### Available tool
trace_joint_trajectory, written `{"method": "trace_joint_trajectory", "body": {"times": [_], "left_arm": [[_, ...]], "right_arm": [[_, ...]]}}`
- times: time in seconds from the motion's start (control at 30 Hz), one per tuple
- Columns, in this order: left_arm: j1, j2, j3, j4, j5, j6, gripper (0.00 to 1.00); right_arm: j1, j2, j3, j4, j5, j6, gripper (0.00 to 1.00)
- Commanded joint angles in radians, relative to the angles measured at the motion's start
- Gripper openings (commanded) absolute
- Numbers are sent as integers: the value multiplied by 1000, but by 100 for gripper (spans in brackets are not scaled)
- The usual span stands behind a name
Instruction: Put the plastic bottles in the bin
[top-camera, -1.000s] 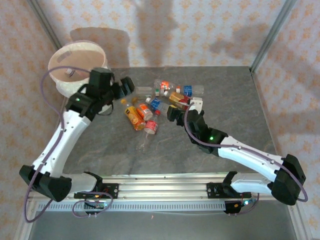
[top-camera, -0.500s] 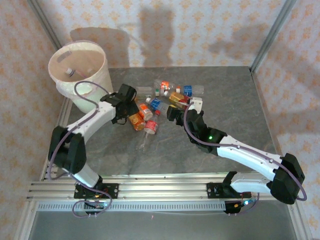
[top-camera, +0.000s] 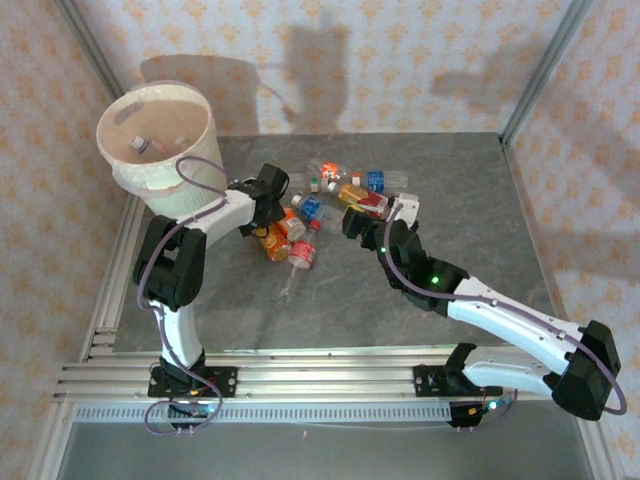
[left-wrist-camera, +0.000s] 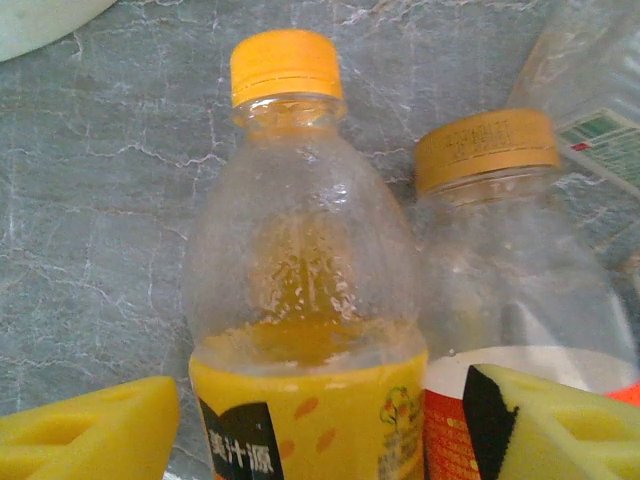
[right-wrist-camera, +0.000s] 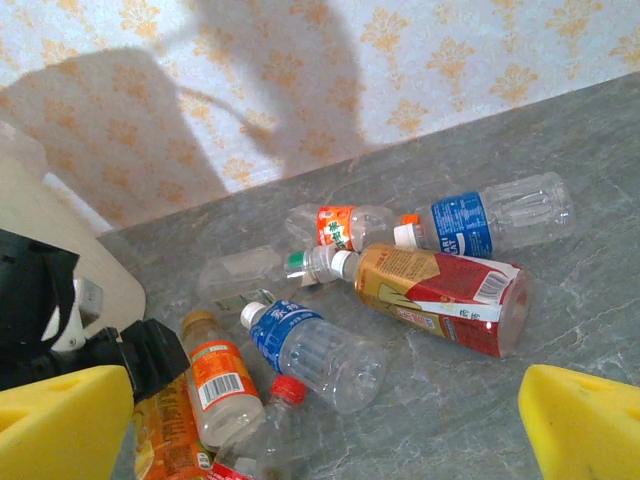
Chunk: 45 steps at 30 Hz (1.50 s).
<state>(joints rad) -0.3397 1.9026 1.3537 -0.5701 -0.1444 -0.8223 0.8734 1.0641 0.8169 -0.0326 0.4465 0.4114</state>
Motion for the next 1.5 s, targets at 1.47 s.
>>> {"method": "trace_joint_trajectory", "body": {"times": [1.47], "left_arm": [[-42,-396,-189,225,34,384,36]], "right_arm": [[-5,30,-16,27,25,15,99]]}}
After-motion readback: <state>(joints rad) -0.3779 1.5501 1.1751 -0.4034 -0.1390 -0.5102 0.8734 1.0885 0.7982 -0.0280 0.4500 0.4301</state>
